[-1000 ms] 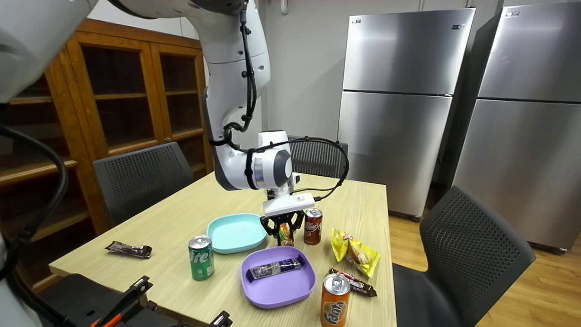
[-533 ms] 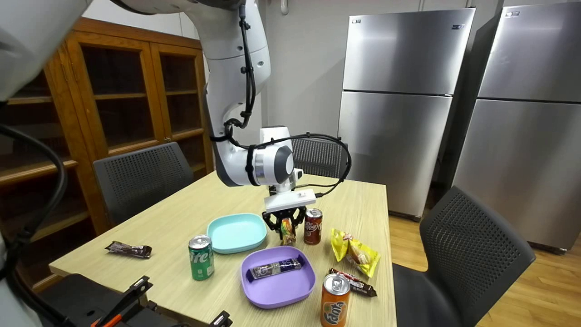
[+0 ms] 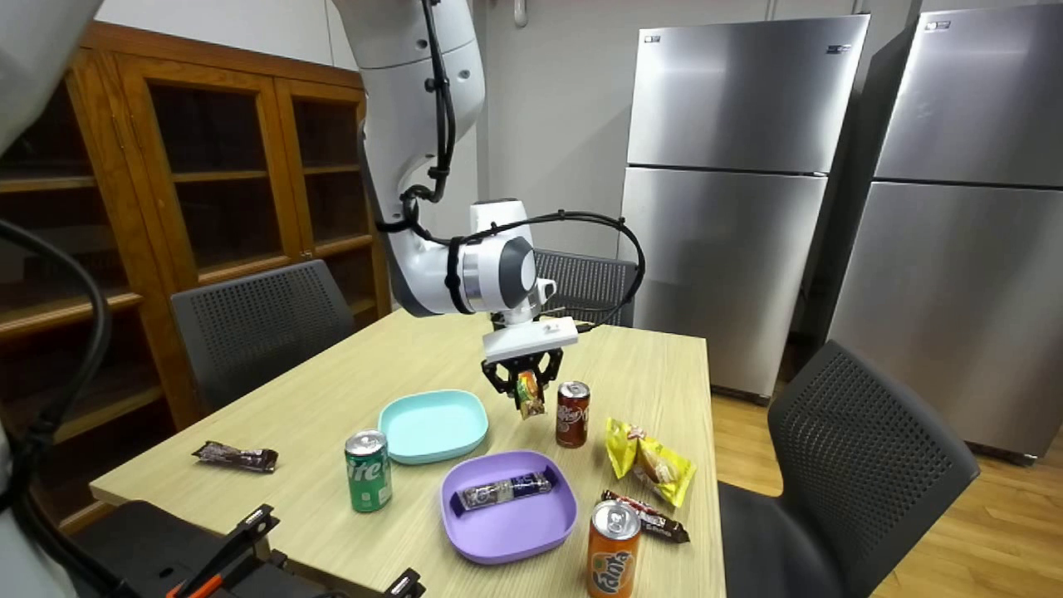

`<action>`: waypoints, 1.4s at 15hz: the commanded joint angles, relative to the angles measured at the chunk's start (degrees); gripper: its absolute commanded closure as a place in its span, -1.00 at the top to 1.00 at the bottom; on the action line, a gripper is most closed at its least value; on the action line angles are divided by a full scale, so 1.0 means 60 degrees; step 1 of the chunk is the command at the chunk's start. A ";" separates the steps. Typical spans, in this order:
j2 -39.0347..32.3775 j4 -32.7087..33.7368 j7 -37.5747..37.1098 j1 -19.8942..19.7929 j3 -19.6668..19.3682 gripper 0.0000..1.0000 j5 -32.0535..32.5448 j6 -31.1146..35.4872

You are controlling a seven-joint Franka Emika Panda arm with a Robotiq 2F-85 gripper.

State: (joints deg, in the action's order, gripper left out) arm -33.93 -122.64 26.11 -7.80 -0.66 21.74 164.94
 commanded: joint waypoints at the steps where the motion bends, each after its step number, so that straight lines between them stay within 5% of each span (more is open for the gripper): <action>1: 0.0787 -0.0871 -0.0781 0.0362 -0.0264 -0.68 -0.0154 0.0245; 9: 0.1524 -0.2416 -0.3444 0.1327 -0.0802 -0.68 -0.1122 0.0931; 14: 0.1948 -0.3542 -0.4998 0.2335 -0.1824 -0.68 -0.1482 0.1672; 21: 0.2459 -0.4927 -0.5902 0.2555 -0.2601 -0.68 -0.2646 0.2029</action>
State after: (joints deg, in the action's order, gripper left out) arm -22.90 -147.42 -7.07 6.56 -14.45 8.32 175.75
